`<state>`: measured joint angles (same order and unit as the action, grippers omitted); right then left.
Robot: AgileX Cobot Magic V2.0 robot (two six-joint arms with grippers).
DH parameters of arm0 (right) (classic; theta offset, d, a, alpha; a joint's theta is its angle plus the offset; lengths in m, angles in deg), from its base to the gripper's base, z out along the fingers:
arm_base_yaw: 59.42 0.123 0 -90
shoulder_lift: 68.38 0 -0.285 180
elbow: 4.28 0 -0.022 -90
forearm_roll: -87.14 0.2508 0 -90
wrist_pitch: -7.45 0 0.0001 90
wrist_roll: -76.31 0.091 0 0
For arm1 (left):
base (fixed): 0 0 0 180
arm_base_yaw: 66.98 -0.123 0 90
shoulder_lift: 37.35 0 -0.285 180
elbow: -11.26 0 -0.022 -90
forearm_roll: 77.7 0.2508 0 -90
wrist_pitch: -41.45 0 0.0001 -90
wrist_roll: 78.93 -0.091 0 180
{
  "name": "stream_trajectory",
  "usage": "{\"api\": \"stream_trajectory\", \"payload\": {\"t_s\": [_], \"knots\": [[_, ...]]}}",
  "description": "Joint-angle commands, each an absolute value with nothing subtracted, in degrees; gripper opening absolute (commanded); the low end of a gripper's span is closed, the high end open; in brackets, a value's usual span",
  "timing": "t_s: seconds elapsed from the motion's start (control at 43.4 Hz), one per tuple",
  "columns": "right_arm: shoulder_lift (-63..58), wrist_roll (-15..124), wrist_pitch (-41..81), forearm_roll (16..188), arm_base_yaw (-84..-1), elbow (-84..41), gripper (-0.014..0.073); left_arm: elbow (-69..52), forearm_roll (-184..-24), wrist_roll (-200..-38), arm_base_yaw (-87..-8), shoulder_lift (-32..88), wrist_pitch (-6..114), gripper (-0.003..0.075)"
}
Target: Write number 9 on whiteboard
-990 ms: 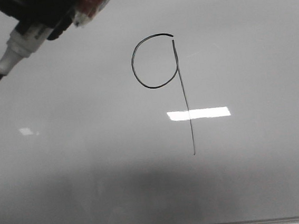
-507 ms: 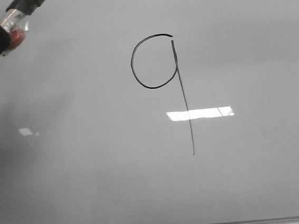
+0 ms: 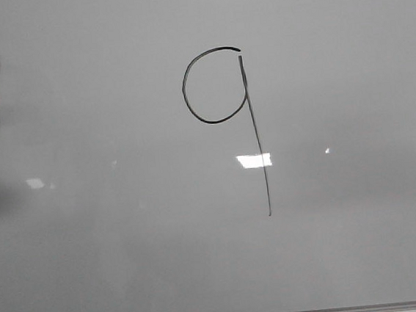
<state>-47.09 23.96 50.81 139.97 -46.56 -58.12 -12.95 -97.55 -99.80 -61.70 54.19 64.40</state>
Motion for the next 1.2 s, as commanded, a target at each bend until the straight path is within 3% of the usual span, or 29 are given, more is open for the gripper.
{"api": "stream_trajectory", "payload": {"t_s": [0.0,0.138,0.438,0.668,0.921,1.174], "knots": [[-46.5,24.1,47.2,142.9,-46.9,-56.7,-0.0066,-11.6,-101.2,-99.1,-61.9,54.4,57.9,-0.0019],[-46.5,24.1,47.2,143.8,-46.9,-56.7,-0.0066,-11.6,-103.0,-99.1,-61.9,56.5,56.7,-0.0009],[-46.5,24.1,46.9,144.1,-46.9,-56.7,-0.0066,-11.6,-103.0,-99.1,-61.9,56.7,56.1,0.0178],[-46.5,24.1,46.4,144.1,-46.9,-56.7,-0.0066,-11.6,-103.0,-99.1,-61.9,56.7,56.1,0.0253],[-46.5,24.1,45.9,144.1,-46.9,-56.7,-0.0067,-11.6,-103.0,-99.1,-61.9,55.3,56.1,0.0469],[-46.5,24.1,45.4,144.1,-46.9,-56.7,-0.0067,-13.2,-102.0,-99.6,-61.7,46.7,55.9,0.0473]]}}
